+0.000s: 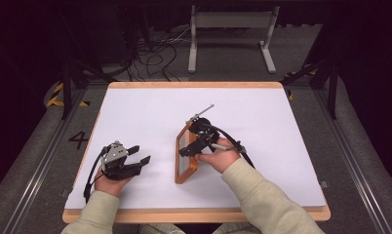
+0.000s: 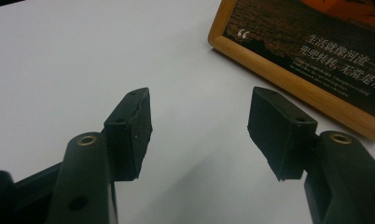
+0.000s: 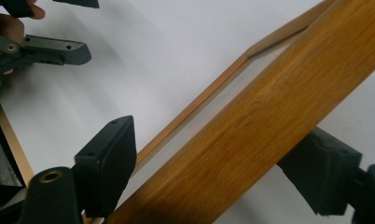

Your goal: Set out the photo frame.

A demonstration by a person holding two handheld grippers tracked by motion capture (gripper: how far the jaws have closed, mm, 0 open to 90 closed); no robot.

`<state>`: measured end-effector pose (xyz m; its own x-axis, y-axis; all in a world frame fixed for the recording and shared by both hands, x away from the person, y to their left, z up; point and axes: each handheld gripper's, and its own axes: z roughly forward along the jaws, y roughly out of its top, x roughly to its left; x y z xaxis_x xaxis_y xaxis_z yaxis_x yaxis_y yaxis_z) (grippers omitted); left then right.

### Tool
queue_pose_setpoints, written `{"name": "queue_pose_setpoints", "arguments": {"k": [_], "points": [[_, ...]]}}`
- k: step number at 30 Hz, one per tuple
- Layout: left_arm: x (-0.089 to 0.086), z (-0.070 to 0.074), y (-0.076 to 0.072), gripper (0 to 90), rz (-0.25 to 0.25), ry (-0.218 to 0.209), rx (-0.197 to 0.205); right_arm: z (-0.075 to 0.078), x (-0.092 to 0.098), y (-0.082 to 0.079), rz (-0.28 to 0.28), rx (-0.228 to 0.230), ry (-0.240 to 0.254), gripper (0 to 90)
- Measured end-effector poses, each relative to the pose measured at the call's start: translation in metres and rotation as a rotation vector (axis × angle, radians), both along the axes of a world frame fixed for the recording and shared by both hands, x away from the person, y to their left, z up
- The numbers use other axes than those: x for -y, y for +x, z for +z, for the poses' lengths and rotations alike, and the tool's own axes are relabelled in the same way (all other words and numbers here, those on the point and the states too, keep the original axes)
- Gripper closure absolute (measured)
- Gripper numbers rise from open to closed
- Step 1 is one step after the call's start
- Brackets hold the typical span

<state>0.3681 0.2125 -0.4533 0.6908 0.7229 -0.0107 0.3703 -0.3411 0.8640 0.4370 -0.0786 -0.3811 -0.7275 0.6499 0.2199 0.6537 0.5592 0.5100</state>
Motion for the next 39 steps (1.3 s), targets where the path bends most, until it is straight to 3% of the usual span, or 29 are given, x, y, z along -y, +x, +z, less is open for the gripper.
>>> {"name": "queue_pose_setpoints", "arguments": {"k": [6,9,16,21,25,34,37,39], "points": [[0.000,-0.001,0.001,39.8,-0.001,0.005,-0.011,-0.001,-0.003,0.002,0.011,-0.052,0.006,33.1],[0.001,-0.001,0.001,39.7,-0.003,0.002,-0.014,-0.001,-0.006,0.003,0.000,-0.078,-0.014,36.6],[0.001,-0.002,0.002,39.3,-0.006,0.010,-0.022,0.001,-0.009,0.003,-0.028,-0.091,-0.037,42.2],[0.001,-0.002,0.002,39.0,-0.006,0.006,-0.030,0.009,-0.006,0.005,-0.025,-0.089,-0.056,65.1],[0.000,-0.002,0.002,38.9,-0.007,0.007,-0.032,0.012,-0.007,0.006,-0.009,-0.103,-0.062,67.3],[0.000,-0.003,0.002,38.8,-0.007,0.007,-0.035,0.029,-0.005,-0.003,0.058,-0.019,-0.164,70.5],[0.001,-0.003,0.003,38.8,-0.007,0.006,-0.037,0.037,0.000,-0.005,0.114,0.000,-0.176,70.6],[0.001,-0.003,0.003,38.8,-0.009,0.014,-0.031,0.043,0.002,-0.008,0.180,0.036,-0.197,70.6]]}}
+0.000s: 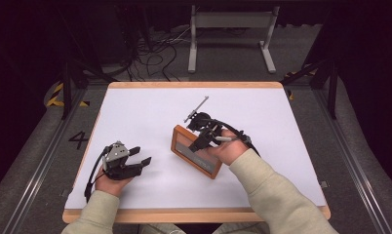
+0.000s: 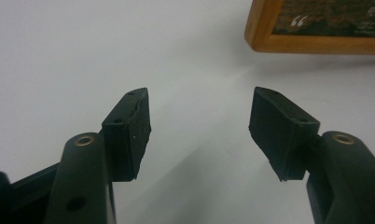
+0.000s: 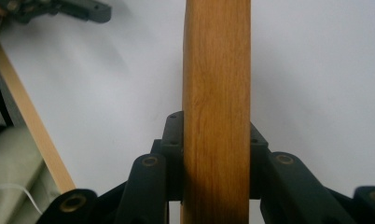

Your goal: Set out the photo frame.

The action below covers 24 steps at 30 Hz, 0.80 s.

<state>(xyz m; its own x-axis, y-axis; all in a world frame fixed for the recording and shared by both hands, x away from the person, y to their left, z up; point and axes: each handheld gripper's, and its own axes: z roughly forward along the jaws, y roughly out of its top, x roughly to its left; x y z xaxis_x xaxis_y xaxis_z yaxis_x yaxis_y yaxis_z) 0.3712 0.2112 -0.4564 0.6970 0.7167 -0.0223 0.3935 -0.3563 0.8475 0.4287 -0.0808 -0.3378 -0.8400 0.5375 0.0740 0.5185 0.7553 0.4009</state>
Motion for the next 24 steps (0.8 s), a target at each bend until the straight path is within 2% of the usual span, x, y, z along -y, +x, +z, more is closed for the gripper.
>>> {"name": "queue_pose_setpoints", "arguments": {"k": [2,4,10,13,14,15,18,19,20,24], "points": [[0.001,0.000,0.000,38.8,0.001,-0.002,-0.005,0.005,0.002,-0.003,0.102,0.037,-0.019,70.6],[0.001,0.000,0.000,38.7,0.001,-0.002,-0.005,0.009,0.002,-0.007,0.171,0.055,-0.044,70.6],[0.000,-0.001,-0.001,38.6,0.002,-0.007,-0.011,0.018,0.004,-0.011,0.279,0.063,-0.086,70.6],[0.000,-0.001,-0.002,38.5,0.003,-0.008,-0.015,0.019,0.006,-0.011,0.294,0.051,-0.094,70.6],[-0.001,-0.001,-0.001,38.5,0.004,0.000,-0.004,0.019,0.008,-0.010,0.332,0.037,-0.101,70.6],[-0.002,-0.001,-0.002,38.5,0.005,-0.001,-0.005,0.019,0.008,-0.010,0.342,0.029,-0.103,70.6],[-0.002,-0.001,-0.002,38.5,0.009,-0.002,-0.007,0.018,0.010,-0.010,0.394,0.029,-0.114,70.6],[-0.002,-0.001,-0.002,38.4,0.009,-0.002,-0.007,0.018,0.010,-0.010,0.394,0.029,-0.114,70.6],[-0.003,-0.001,-0.002,38.5,0.007,0.002,-0.006,0.015,0.011,-0.010,0.432,0.025,-0.130,70.6],[-0.003,-0.001,-0.003,38.4,0.010,0.001,-0.009,0.008,0.011,-0.009,0.473,0.002,-0.148,70.6]]}}
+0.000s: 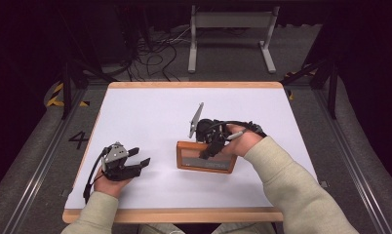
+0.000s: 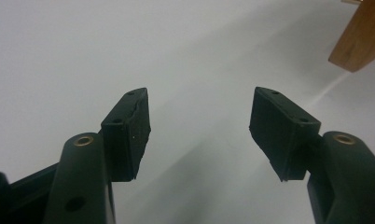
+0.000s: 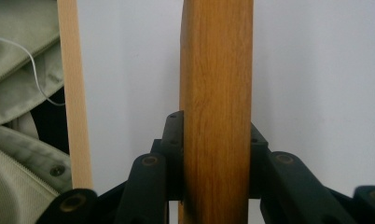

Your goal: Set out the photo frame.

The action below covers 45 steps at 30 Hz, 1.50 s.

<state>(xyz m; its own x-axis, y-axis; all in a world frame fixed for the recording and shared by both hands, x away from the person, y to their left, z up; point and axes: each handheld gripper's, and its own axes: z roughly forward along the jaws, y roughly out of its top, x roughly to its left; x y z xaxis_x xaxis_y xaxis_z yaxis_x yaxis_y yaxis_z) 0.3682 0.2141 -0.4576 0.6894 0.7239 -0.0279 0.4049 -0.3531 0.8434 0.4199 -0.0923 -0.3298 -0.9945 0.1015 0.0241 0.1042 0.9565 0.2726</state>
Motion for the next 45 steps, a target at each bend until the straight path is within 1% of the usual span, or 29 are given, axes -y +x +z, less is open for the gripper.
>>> {"name": "queue_pose_setpoints", "arguments": {"k": [1,2,4,7,8,9,11,12,14,16,18,19,21,24,25,28,29,30,32,33,36,39,40,43,45], "points": [[0.000,0.000,0.000,38.4,0.000,0.001,0.000,-0.002,0.000,0.000,0.016,-0.004,-0.009,70.6],[0.000,0.000,0.000,38.3,0.000,0.001,0.000,-0.002,0.000,0.000,0.016,-0.004,-0.009,70.6],[0.000,0.000,0.000,38.3,0.002,0.002,0.001,-0.009,-0.002,-0.002,0.064,0.000,-0.027,70.5],[0.000,0.000,0.000,38.3,-0.003,0.002,-0.004,-0.015,-0.004,-0.004,0.102,-0.010,-0.050,70.5],[0.000,0.000,0.001,38.3,-0.004,0.006,0.000,-0.016,-0.005,-0.004,0.104,-0.017,-0.059,70.5],[0.000,0.000,0.001,38.3,-0.003,0.005,-0.001,-0.018,-0.006,-0.004,0.104,-0.021,-0.057,70.5],[0.001,0.000,0.001,38.2,-0.005,0.003,0.001,-0.019,-0.006,-0.004,0.099,-0.022,-0.053,70.5],[0.001,0.000,0.000,38.2,-0.002,-0.003,-0.006,-0.019,-0.007,-0.003,0.102,-0.022,-0.054,70.5],[0.001,0.000,0.001,38.2,-0.003,0.004,-0.001,-0.020,-0.006,-0.002,0.093,-0.023,-0.052,70.5],[0.001,0.000,0.001,38.2,-0.001,-0.002,-0.004,-0.020,-0.005,0.000,0.080,-0.028,-0.048,70.3],[0.002,0.000,0.001,38.1,-0.001,-0.002,-0.003,-0.020,-0.005,0.002,0.061,-0.032,-0.045,70.2],[0.002,0.000,0.001,38.2,-0.003,-0.003,-0.006,-0.020,-0.004,0.003,0.039,-0.033,-0.043,70.0],[0.002,0.000,0.001,38.1,-0.003,-0.004,-0.005,-0.020,-0.004,0.007,0.011,-0.041,-0.043,69.9],[0.001,0.000,0.001,38.1,-0.003,-0.001,-0.004,-0.021,-0.003,0.009,0.004,-0.045,-0.031,69.9],[0.001,0.000,0.001,38.1,-0.004,0.005,-0.002,-0.021,-0.002,0.009,0.003,-0.047,-0.035,69.9],[0.001,-0.001,0.001,38.2,-0.003,0.001,-0.005,-0.021,-0.002,0.010,-0.006,-0.051,-0.033,69.3],[0.002,-0.001,0.001,38.1,-0.006,0.002,-0.005,-0.021,-0.002,0.011,-0.008,-0.037,-0.032,67.2],[0.002,-0.001,0.001,38.1,-0.006,0.003,-0.005,-0.022,-0.001,0.012,-0.016,-0.033,-0.023,66.1],[0.002,-0.001,0.001,38.1,-0.006,0.002,-0.005,-0.021,-0.001,0.012,-0.017,-0.027,-0.026,64.4],[0.002,-0.001,0.002,38.1,-0.007,0.004,-0.003,-0.021,0.001,0.014,-0.044,-0.024,-0.013,58.9],[0.003,-0.001,0.002,38.1,-0.006,0.001,-0.003,-0.022,0.003,0.017,-0.077,-0.027,-0.004,50.8],[0.004,-0.002,0.003,38.0,-0.011,0.004,-0.009,-0.024,0.005,0.018,-0.096,-0.020,0.014,43.1],[0.004,-0.002,0.003,38.0,-0.011,0.004,-0.009,-0.024,0.005,0.018,-0.096,-0.020,0.014,43.1],[0.003,-0.002,0.003,37.9,-0.010,0.002,-0.013,-0.023,0.008,0.021,-0.134,-0.016,0.046,32.0],[0.003,-0.002,0.002,37.9,-0.008,-0.002,-0.014,-0.019,0.011,0.022,-0.162,0.006,0.075,26.9]]}}
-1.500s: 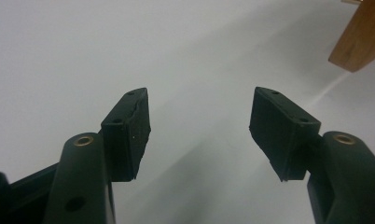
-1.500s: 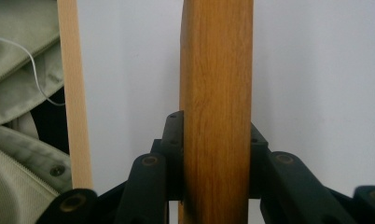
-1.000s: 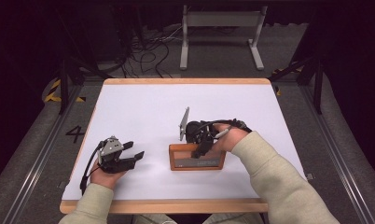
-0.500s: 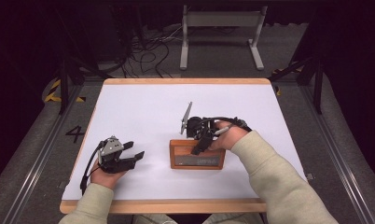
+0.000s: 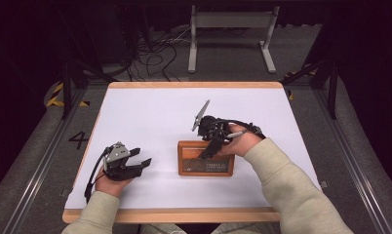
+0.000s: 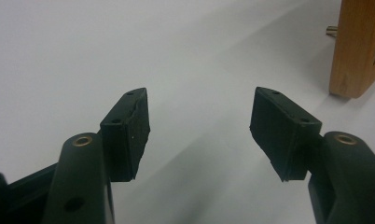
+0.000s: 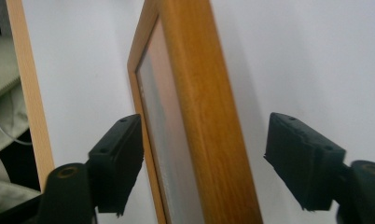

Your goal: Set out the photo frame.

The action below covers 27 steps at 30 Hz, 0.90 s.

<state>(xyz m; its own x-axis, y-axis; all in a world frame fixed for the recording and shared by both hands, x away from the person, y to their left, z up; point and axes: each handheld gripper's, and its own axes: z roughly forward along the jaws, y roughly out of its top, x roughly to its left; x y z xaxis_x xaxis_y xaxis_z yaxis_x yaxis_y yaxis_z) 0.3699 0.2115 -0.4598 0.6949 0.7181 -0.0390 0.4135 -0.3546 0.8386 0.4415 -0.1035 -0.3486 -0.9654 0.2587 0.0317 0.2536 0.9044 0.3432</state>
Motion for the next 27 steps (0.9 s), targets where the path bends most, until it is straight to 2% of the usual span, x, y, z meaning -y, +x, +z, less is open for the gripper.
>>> {"name": "queue_pose_setpoints", "arguments": {"k": [3,5,8,9,12,16,20,24,27], "points": [[-0.002,0.002,-0.003,36.7,-0.001,0.000,0.003,0.009,0.009,-0.001,-0.045,0.025,0.066,22.6],[-0.002,0.004,-0.005,35.6,0.000,-0.009,0.008,0.016,0.015,-0.004,-0.077,0.058,0.101,18.8],[-0.001,0.008,-0.010,34.6,0.005,-0.017,-0.001,0.026,0.029,-0.010,-0.104,0.094,0.170,17.6],[0.000,0.009,-0.011,34.0,0.000,-0.021,-0.012,0.028,0.034,-0.013,-0.114,0.107,0.183,16.7],[0.000,0.010,-0.016,33.5,-0.013,-0.005,-0.006,0.034,0.046,-0.017,-0.140,0.131,0.224,12.2],[-0.004,0.011,-0.018,32.0,-0.019,-0.020,-0.003,0.039,0.067,-0.026,-0.172,0.146,0.275,3.2],[-0.006,0.012,-0.018,28.3,-0.027,-0.062,-0.006,0.042,0.087,-0.033,-0.212,0.166,0.307,0.0],[-0.006,0.013,-0.017,26.0,-0.045,-0.061,0.013,0.043,0.103,-0.039,-0.220,0.191,0.309,0.0],[-0.006,0.014,-0.017,23.9,-0.042,-0.079,0.003,0.043,0.115,-0.043,-0.235,0.196,0.313,0.0]]}}
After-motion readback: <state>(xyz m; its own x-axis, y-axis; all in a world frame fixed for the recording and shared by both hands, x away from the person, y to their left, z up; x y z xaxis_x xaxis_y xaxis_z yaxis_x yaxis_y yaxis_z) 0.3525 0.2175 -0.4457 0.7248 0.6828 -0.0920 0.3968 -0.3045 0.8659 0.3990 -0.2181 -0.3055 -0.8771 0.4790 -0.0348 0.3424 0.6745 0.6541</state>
